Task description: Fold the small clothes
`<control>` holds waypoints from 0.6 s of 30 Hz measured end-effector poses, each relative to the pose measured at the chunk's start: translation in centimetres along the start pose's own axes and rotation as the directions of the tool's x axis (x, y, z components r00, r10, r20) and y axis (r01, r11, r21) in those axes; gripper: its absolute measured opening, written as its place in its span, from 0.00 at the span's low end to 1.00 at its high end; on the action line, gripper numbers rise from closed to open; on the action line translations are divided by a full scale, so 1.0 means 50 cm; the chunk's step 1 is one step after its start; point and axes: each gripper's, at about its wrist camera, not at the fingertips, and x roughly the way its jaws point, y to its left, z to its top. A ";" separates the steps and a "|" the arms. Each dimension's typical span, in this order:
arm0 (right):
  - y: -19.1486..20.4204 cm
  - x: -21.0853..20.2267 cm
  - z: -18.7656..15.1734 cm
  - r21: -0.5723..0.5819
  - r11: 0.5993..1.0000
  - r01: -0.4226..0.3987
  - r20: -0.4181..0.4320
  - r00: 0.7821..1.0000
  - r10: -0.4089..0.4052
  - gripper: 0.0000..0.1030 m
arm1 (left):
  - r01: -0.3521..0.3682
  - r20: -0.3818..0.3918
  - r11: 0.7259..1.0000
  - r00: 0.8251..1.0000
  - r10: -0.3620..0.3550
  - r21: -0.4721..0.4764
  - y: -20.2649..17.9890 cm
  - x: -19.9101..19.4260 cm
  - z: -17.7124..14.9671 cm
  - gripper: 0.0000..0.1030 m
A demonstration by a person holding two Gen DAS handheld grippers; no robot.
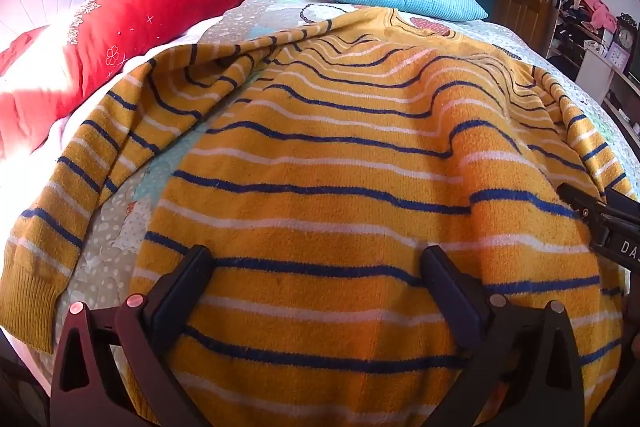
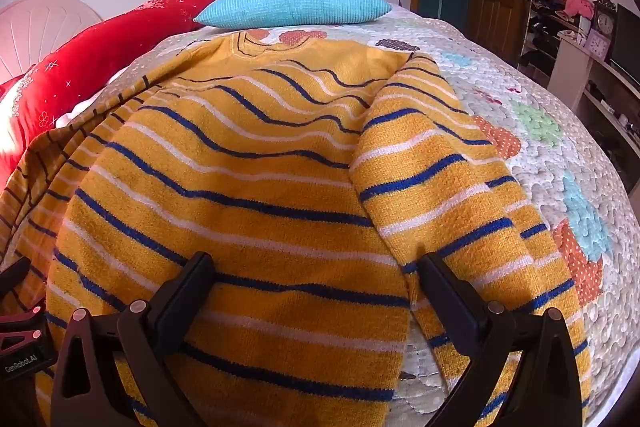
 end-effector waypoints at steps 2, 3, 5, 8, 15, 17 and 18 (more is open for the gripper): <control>-0.004 0.015 0.003 0.004 1.000 0.002 -0.001 1.000 -0.002 1.00 | 0.000 -0.001 1.000 1.000 0.000 0.001 0.000 0.000 0.001 1.00; -0.003 0.018 0.003 0.005 1.000 0.003 -0.001 1.000 -0.003 1.00 | 0.000 -0.001 1.000 1.000 0.000 0.001 0.000 0.000 0.000 1.00; -0.001 0.022 0.005 0.007 1.000 0.004 -0.001 1.000 -0.004 1.00 | 0.000 0.000 1.000 1.000 0.000 0.000 0.000 -0.001 -0.001 1.00; -0.002 0.023 0.005 0.007 1.000 0.003 -0.001 1.000 -0.003 1.00 | 0.000 0.001 1.000 1.000 0.000 0.000 0.000 -0.001 -0.002 1.00; -0.002 0.024 0.005 0.007 1.000 0.006 0.000 1.000 -0.006 1.00 | 0.000 -0.001 1.000 1.000 0.000 0.001 -0.001 0.000 0.002 1.00; -0.002 0.024 0.005 0.007 1.000 0.007 0.000 1.000 -0.007 1.00 | 0.000 -0.001 1.000 1.000 0.000 0.001 -0.001 0.000 0.002 1.00; -0.002 0.024 0.005 0.007 1.000 0.007 0.000 1.000 -0.007 1.00 | 0.000 -0.001 1.000 1.000 0.000 0.001 -0.001 0.000 0.002 1.00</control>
